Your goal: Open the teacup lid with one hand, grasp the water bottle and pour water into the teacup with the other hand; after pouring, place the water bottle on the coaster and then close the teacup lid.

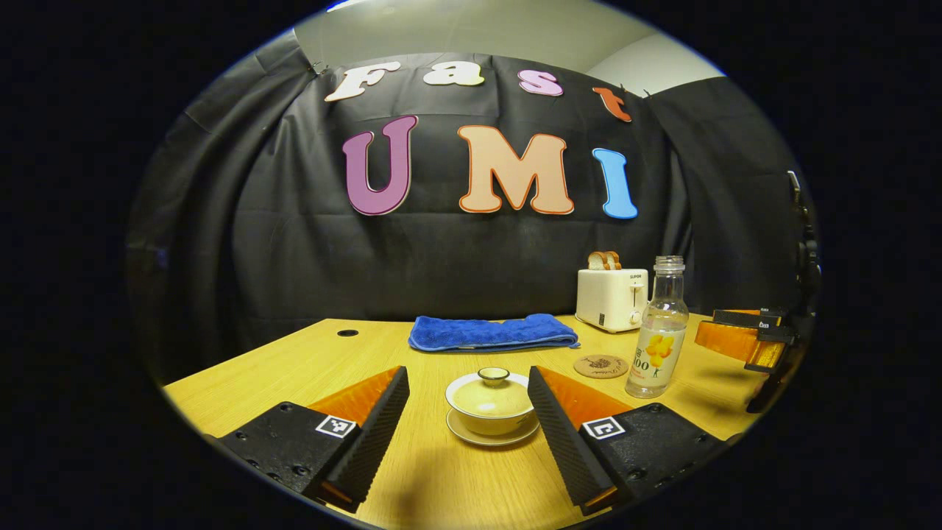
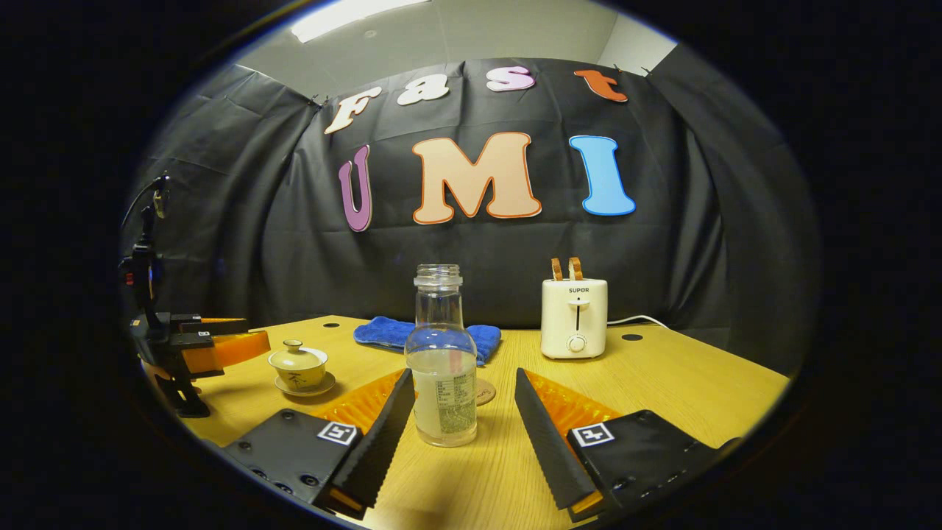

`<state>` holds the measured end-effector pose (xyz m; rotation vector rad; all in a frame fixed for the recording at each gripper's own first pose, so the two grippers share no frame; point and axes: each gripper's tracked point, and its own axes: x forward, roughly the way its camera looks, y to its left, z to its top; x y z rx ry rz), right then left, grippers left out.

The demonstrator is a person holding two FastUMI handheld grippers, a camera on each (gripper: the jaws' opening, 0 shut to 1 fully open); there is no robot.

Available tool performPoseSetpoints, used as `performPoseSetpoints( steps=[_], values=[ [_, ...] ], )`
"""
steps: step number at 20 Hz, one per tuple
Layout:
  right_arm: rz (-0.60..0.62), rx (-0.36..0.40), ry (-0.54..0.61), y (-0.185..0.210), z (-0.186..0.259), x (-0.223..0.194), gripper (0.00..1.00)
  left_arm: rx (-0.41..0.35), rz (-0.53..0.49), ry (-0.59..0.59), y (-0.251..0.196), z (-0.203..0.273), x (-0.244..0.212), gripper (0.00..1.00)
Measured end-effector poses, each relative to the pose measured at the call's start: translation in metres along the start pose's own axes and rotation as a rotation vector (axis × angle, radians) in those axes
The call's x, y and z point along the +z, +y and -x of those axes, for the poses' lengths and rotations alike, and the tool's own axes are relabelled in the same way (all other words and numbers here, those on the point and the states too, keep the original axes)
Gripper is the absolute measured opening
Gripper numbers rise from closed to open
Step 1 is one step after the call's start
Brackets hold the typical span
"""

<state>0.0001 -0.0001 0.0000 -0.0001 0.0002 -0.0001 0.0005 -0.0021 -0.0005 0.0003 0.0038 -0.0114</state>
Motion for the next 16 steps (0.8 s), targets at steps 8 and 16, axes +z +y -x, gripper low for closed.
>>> performPoseSetpoints(
  steps=[8,16],
  values=[
    [0.000,0.000,0.000,0.000,0.000,0.000,0.89,-0.062,-0.003,0.003,-0.011,-0.017,-0.001,0.95],
    [0.000,0.000,0.000,0.000,0.000,0.000,0.89,-0.117,-0.032,0.076,-0.021,-0.040,-0.013,0.74]
  ],
)
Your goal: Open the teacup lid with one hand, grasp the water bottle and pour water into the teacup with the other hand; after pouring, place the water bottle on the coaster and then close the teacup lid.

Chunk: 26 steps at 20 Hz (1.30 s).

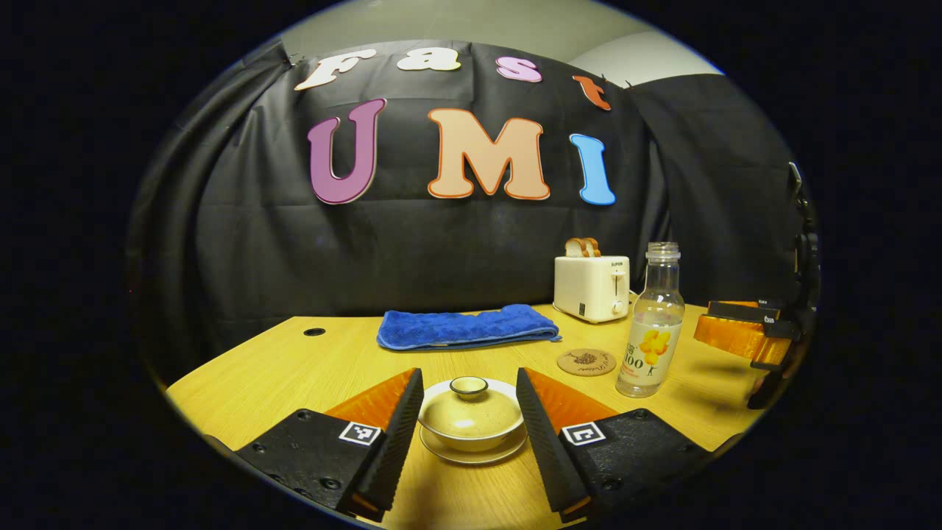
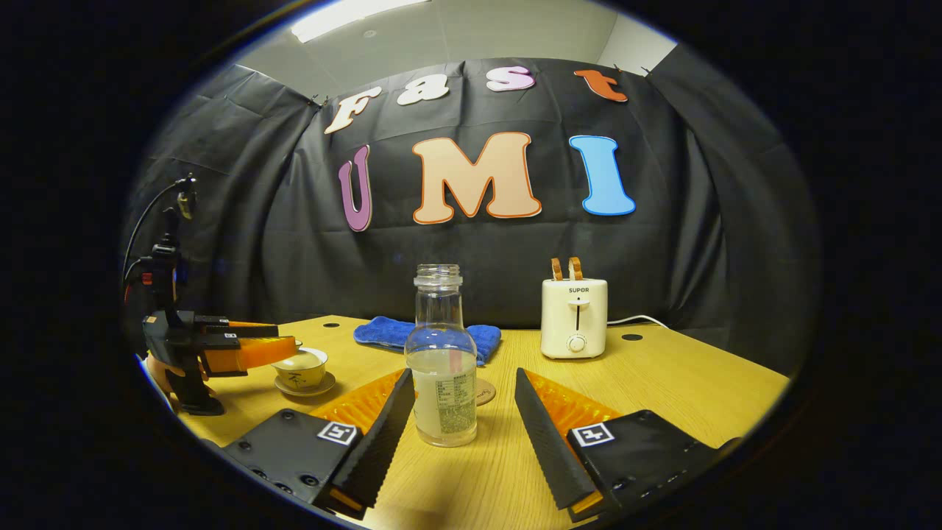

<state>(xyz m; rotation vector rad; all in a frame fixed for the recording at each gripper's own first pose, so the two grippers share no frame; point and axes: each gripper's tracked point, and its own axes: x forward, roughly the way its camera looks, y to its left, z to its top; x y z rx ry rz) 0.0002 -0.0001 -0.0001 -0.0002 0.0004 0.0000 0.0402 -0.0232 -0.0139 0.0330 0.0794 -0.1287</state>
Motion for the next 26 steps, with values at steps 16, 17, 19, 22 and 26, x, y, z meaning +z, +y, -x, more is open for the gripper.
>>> performPoseSetpoints(
  steps=[16,17,19,22,26],
  values=[
    [0.000,0.000,0.000,0.000,0.000,0.000,0.89,-0.035,-0.037,0.059,-0.001,-0.018,-0.008,0.29],
    [0.000,0.000,0.000,0.000,0.000,0.000,0.89,-0.034,-0.037,0.058,-0.001,-0.018,-0.008,0.27],
    [0.000,0.000,0.000,0.000,0.000,0.000,0.89,-0.029,-0.037,0.056,0.000,-0.018,-0.008,0.27],
    [-0.002,0.011,0.000,0.002,0.000,0.000,0.89,-0.021,-0.032,0.047,0.002,-0.018,-0.006,0.27],
    [-0.004,0.070,0.007,0.011,-0.001,-0.001,0.89,-0.007,-0.018,0.021,0.006,-0.014,0.000,0.27]
  ],
)
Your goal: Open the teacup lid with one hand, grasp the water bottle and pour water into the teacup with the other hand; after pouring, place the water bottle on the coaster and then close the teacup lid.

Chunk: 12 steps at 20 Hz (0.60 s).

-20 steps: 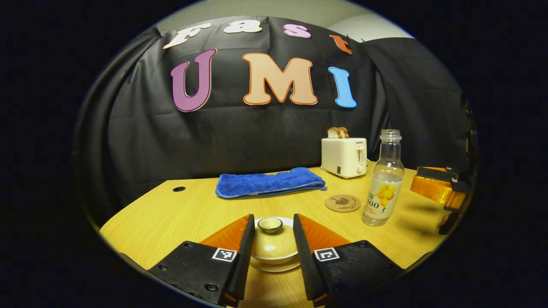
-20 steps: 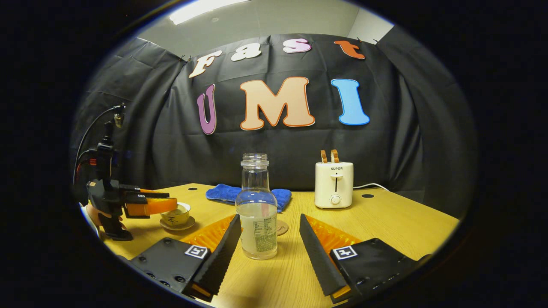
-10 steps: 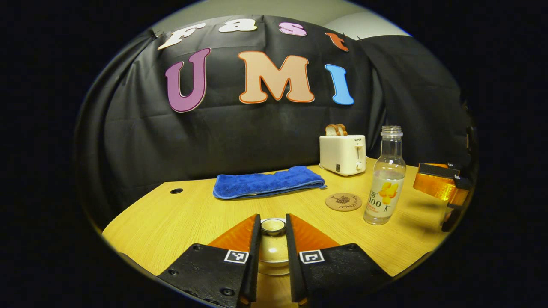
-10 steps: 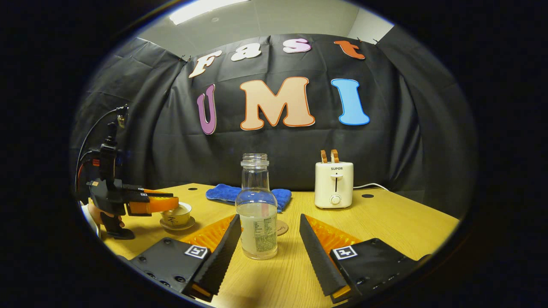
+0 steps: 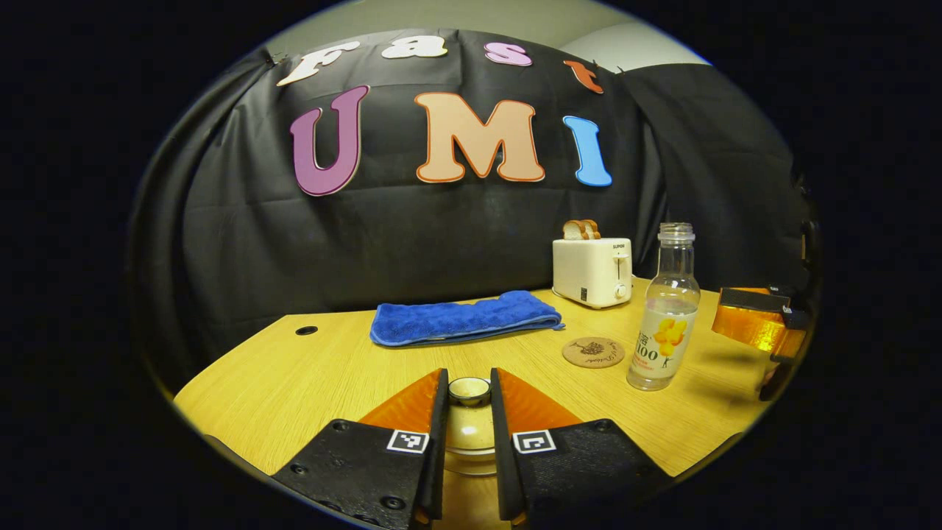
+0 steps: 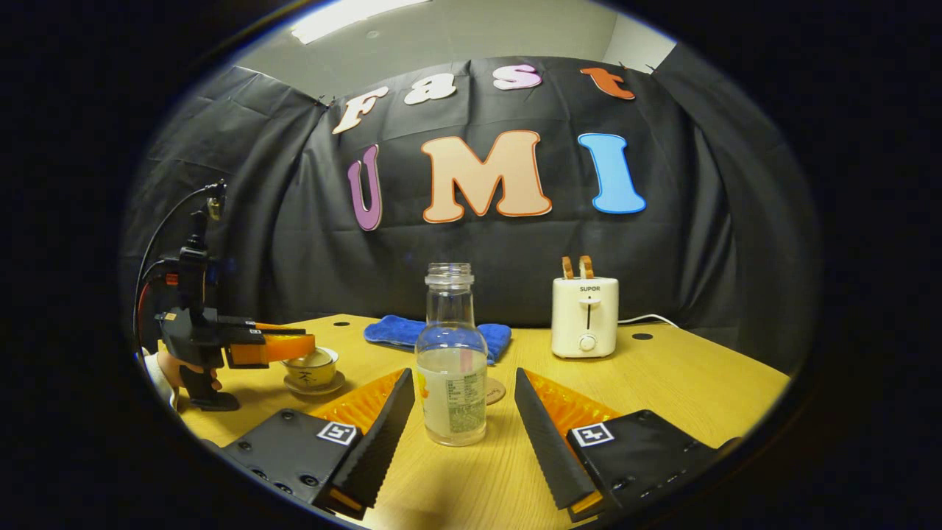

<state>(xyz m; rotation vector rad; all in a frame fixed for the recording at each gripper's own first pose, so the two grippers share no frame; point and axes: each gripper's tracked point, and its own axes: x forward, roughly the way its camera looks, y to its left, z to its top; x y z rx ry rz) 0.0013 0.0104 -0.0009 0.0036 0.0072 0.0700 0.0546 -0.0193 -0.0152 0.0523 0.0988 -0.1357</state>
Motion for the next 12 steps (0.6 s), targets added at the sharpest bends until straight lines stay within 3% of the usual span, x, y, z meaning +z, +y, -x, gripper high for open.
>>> performPoseSetpoints(
  steps=[7,8,9,12],
  values=[
    [-0.003,0.021,0.039,0.005,-0.017,-0.008,0.89,0.019,0.040,-0.054,0.009,0.009,0.005,0.27],
    [-0.002,0.025,0.052,0.007,-0.020,-0.009,0.94,0.022,0.045,-0.061,0.010,0.011,0.006,0.27],
    [0.000,0.030,0.067,0.008,-0.023,-0.012,0.89,0.026,0.046,-0.066,0.013,0.013,0.006,0.27],
    [0.002,0.030,0.113,0.009,-0.033,-0.019,0.89,0.047,0.045,-0.086,0.024,0.022,0.008,0.27]
  ],
)
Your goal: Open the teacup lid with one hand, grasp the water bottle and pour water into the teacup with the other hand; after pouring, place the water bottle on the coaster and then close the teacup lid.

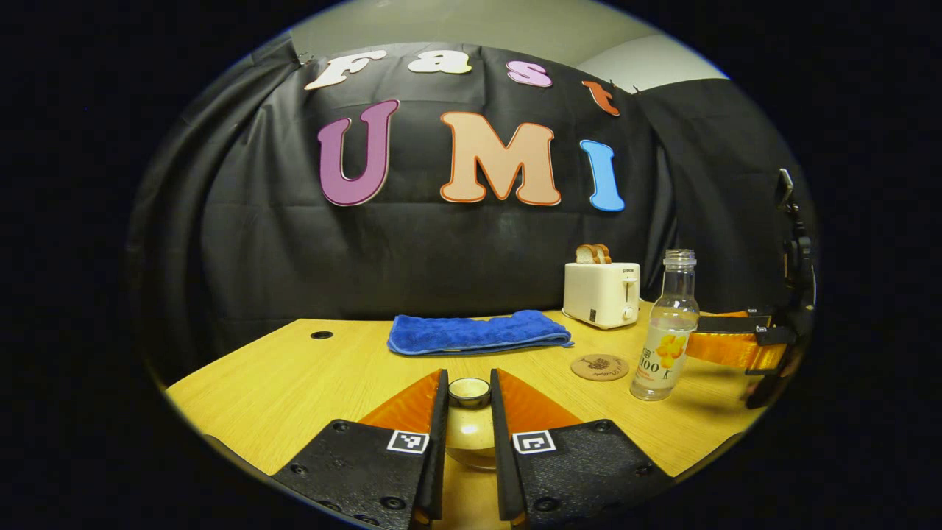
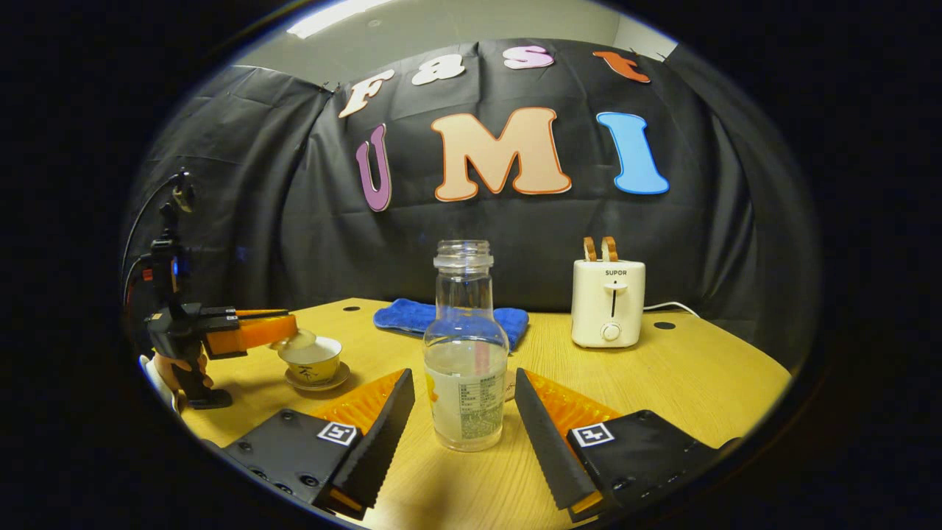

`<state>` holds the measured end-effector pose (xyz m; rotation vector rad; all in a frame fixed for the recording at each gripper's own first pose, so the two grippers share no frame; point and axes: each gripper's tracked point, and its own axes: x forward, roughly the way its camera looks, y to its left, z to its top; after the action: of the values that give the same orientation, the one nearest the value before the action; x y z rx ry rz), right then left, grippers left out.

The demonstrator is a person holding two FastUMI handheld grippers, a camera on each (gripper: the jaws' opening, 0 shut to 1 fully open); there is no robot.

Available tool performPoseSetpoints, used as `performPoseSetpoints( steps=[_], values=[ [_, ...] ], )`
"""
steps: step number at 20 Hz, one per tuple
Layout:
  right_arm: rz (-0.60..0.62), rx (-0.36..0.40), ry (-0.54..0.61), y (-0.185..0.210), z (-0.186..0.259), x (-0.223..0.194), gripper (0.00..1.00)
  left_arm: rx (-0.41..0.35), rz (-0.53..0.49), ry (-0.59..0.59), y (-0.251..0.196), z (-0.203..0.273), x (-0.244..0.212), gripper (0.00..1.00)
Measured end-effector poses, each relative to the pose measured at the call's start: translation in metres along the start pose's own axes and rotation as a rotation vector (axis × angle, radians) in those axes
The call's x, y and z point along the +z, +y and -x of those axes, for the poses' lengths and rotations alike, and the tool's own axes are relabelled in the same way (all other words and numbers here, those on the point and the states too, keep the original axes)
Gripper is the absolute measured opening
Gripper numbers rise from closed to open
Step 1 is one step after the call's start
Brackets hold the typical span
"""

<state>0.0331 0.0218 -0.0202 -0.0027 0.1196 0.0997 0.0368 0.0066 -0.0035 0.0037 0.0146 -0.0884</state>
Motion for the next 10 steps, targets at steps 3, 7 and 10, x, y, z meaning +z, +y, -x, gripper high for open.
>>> performPoseSetpoints(
  steps=[3,7,10],
  values=[
    [0.006,0.000,0.031,0.002,-0.008,-0.005,0.87,0.026,0.000,-0.014,0.014,0.011,0.001,0.27],
    [0.004,-0.020,0.074,0.001,-0.024,-0.010,0.89,0.069,0.001,-0.013,0.038,0.023,0.001,0.27],
    [0.007,-0.040,0.086,0.002,-0.034,-0.011,0.89,0.111,0.001,-0.013,0.058,0.031,0.002,0.27]
  ],
)
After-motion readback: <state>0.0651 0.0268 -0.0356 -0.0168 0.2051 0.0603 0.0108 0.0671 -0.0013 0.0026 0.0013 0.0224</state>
